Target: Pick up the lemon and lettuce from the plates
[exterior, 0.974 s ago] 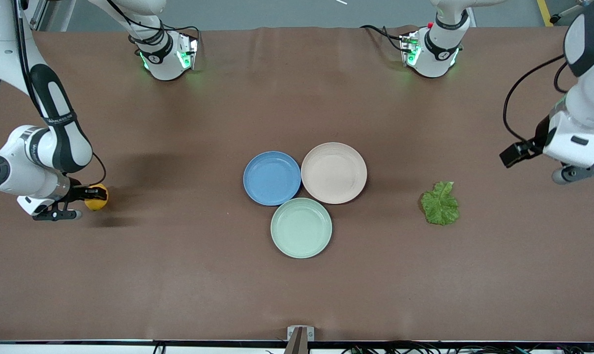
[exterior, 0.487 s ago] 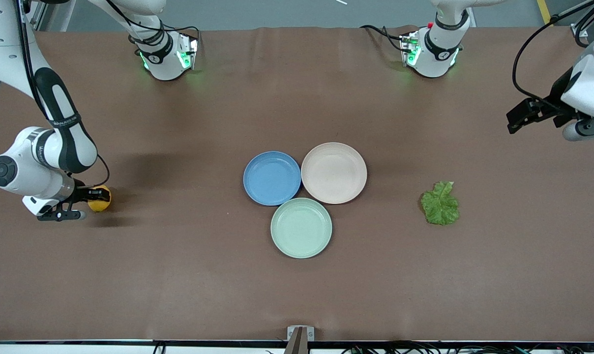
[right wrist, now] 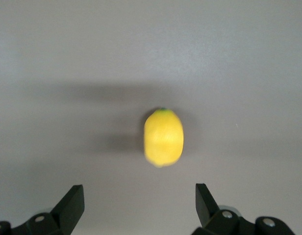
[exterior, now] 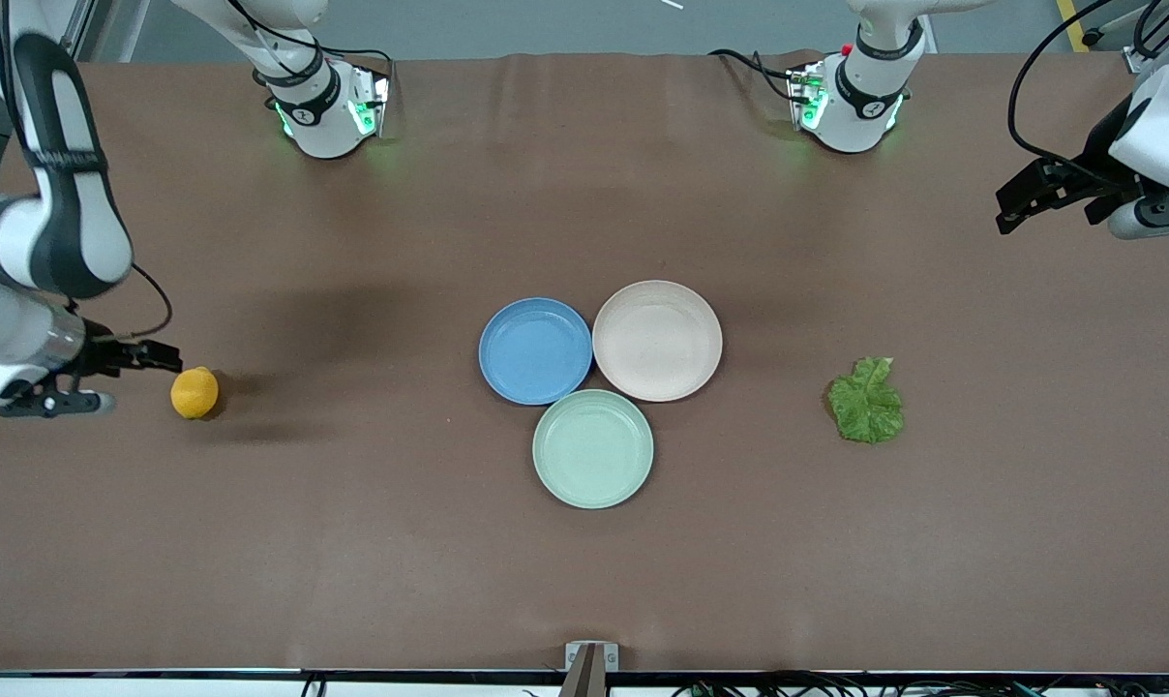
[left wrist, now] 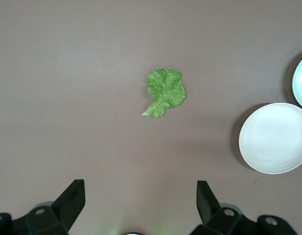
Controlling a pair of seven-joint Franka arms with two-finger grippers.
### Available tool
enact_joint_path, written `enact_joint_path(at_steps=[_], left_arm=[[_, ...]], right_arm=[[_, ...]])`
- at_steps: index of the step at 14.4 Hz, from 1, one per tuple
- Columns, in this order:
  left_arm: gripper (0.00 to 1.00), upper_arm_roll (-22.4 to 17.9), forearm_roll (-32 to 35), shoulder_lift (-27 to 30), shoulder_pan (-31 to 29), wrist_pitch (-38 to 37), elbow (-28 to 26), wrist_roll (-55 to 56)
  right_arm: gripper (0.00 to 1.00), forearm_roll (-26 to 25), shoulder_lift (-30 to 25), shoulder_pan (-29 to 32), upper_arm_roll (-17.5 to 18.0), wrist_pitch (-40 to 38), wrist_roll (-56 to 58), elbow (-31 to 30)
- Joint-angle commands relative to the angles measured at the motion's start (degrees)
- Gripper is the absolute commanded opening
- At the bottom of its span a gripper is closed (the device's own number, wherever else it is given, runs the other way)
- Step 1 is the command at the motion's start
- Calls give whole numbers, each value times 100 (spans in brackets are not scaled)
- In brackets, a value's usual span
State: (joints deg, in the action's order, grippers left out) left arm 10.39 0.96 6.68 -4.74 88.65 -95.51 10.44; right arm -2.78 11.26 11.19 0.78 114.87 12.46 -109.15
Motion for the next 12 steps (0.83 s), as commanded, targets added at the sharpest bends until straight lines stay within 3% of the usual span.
enact_joint_path(at_steps=[1,4,12], left_arm=[[100,-11,-122,167,-62,55,-144,-199],[100,-2,-149,88,-45,47,41,-235],[100,-2,-149,124,-256,-226,137,-252]], right_arm=[[100,-56,-903,-371,18,-761,-541,-168],[100,93,-1406,-635,45,-1448,-649,16],[100,270,-1381,-926,89,-2618,-1185,1343]])
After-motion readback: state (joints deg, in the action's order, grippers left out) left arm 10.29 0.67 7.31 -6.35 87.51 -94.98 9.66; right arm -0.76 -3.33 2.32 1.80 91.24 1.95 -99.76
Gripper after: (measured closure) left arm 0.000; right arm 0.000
